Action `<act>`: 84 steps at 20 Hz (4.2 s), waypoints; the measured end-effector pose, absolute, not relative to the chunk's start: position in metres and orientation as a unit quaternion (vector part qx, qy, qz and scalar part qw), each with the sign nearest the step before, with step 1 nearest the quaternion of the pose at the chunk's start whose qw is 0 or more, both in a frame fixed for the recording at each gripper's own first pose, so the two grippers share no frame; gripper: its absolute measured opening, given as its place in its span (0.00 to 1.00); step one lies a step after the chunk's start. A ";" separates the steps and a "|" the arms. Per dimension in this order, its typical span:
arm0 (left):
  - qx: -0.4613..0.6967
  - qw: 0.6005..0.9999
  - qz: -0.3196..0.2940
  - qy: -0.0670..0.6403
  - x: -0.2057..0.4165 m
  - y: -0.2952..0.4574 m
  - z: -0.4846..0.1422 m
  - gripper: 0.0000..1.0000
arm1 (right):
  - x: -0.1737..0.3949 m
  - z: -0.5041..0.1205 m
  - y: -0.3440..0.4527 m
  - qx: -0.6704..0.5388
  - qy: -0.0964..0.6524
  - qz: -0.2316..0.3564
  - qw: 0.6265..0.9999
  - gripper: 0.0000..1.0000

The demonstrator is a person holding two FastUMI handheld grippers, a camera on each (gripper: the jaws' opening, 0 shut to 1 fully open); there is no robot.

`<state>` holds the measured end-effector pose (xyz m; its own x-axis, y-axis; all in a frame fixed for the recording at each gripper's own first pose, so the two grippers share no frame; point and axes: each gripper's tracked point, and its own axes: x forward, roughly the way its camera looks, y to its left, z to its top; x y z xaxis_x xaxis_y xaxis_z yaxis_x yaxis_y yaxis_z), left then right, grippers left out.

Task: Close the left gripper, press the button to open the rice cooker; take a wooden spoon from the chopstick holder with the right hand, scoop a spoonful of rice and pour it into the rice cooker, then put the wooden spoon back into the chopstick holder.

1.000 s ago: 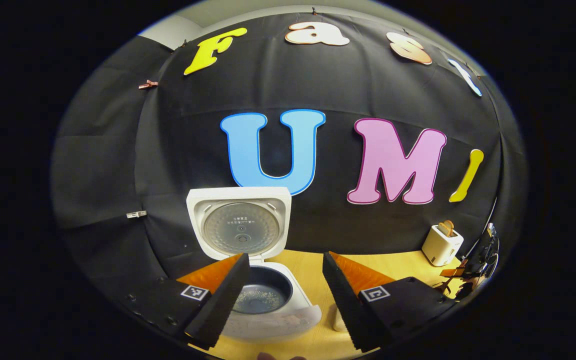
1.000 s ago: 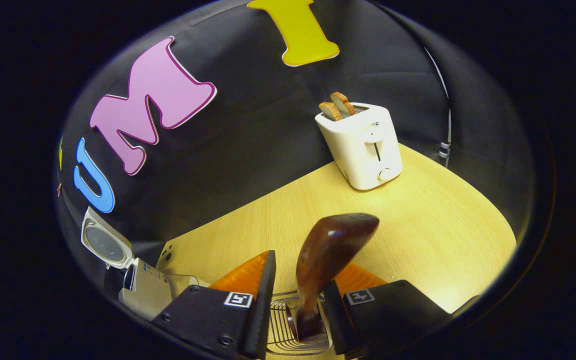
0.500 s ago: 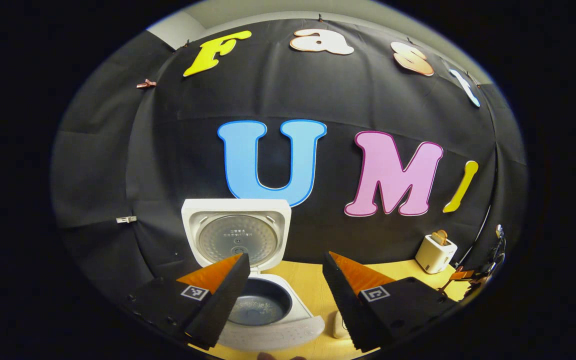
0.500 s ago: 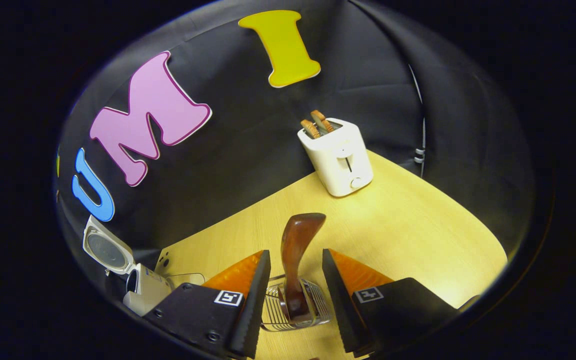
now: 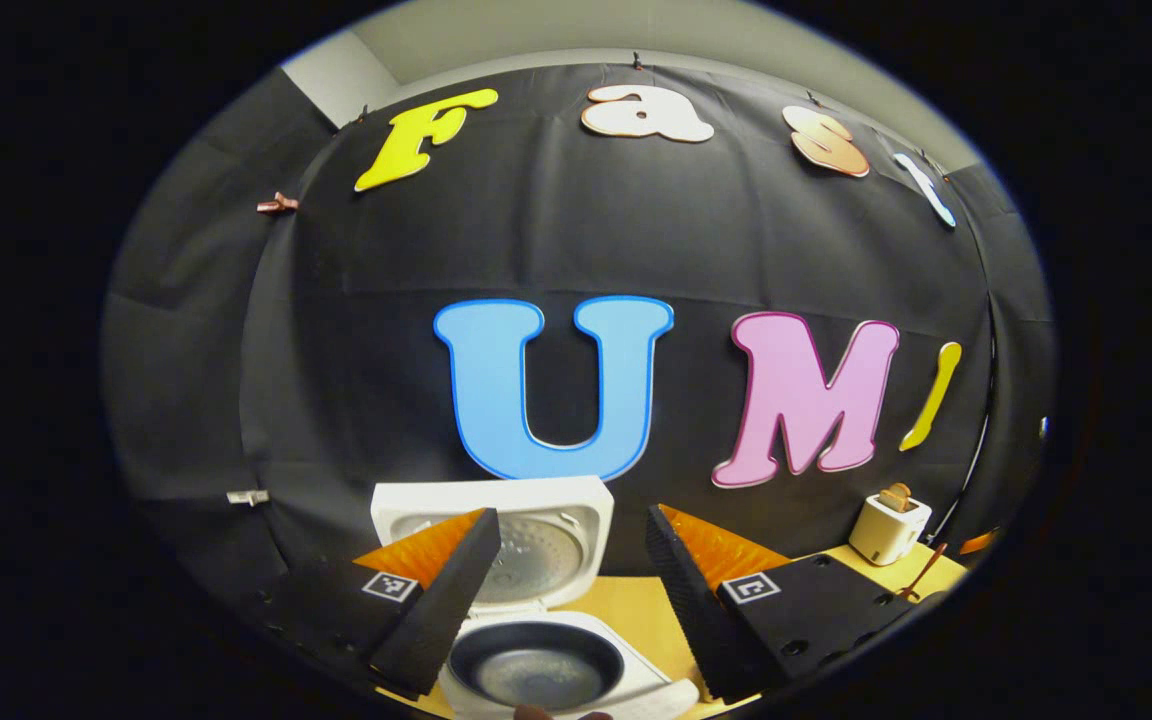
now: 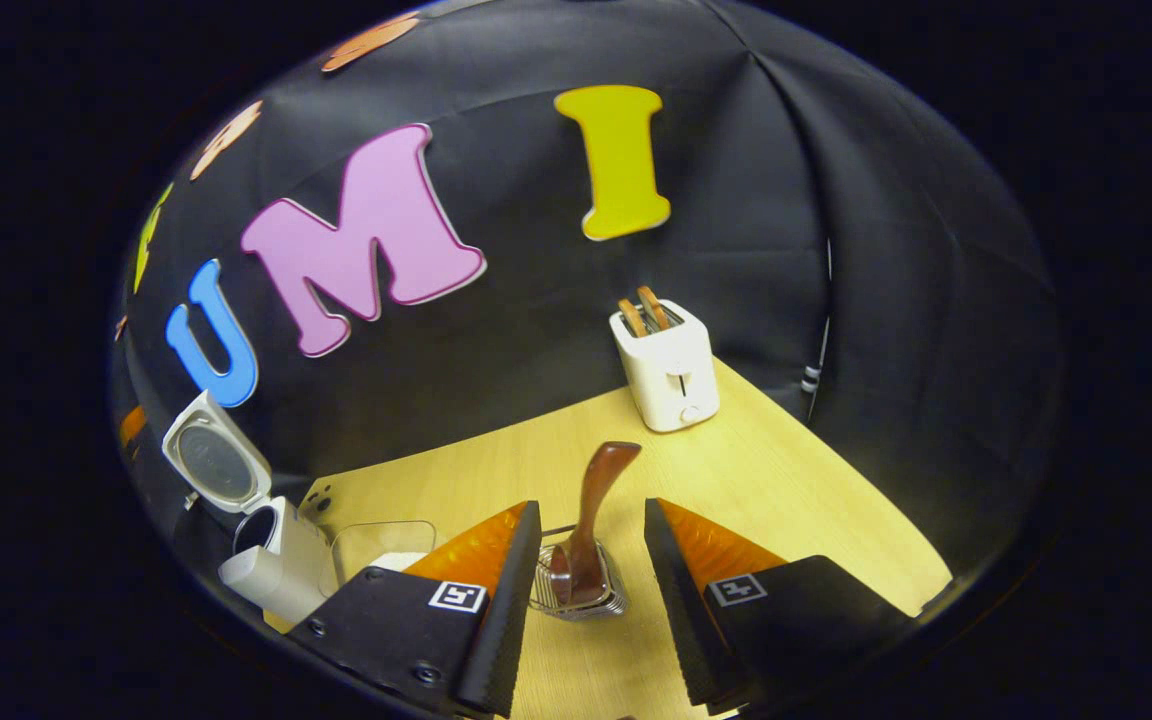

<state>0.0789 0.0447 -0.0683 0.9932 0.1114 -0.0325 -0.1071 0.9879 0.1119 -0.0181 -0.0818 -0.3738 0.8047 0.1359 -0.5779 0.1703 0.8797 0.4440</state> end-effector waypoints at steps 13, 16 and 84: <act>0.073 0.991 0.114 0.021 0.222 0.117 -0.053 0.94 | -0.015 -0.202 -0.022 0.172 0.186 0.052 0.966 0.88; 0.061 0.987 0.125 0.074 0.235 0.128 -0.092 0.95 | -0.019 -0.192 -0.020 0.155 0.183 0.057 0.969 0.88; 0.008 0.997 -0.041 0.059 0.014 -0.033 -0.133 0.97 | 0.013 -0.174 0.015 0.135 0.167 0.105 0.971 0.89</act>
